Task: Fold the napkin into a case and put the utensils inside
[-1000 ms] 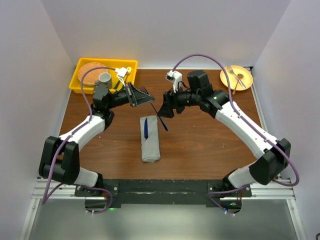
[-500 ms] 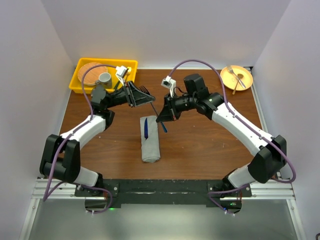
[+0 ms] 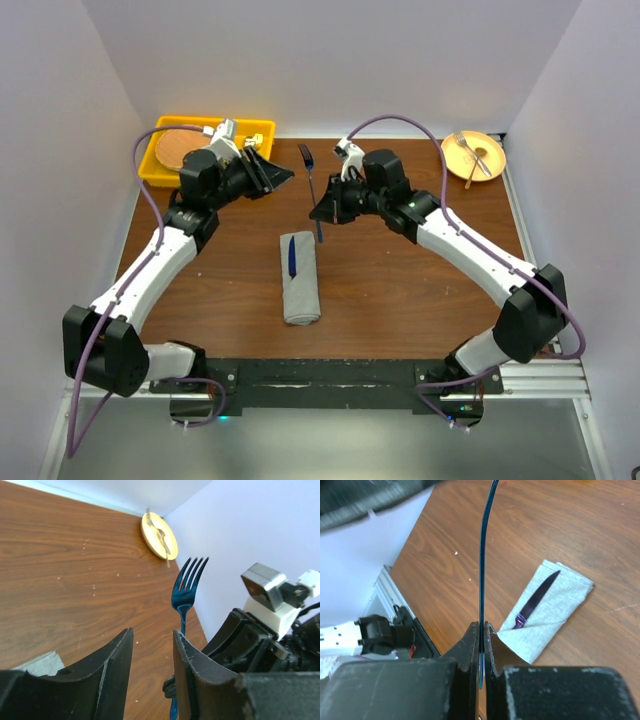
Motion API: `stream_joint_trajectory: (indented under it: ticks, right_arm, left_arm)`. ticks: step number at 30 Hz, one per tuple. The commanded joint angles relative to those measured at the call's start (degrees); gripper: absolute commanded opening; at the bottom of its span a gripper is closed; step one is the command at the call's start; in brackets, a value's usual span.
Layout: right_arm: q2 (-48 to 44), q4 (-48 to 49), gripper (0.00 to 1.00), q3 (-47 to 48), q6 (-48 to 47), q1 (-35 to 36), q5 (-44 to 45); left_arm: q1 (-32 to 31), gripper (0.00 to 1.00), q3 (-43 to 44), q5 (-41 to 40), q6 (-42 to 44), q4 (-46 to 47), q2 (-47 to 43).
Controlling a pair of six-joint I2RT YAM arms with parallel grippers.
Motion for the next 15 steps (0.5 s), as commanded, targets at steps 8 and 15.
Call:
stream_joint_trajectory:
  ticks: [8, 15]
  right_arm:
    - [-1.1, 5.3, 0.00, -0.6, 0.6, 2.8, 2.1]
    - [-2.2, 5.2, 0.00, -2.3, -0.9, 2.9, 2.1]
  left_arm:
    - [-4.1, 0.40, 0.3, -1.4, 4.6, -2.8, -1.4]
    - [-4.2, 0.34, -1.7, 3.5, 3.2, 1.2, -2.3]
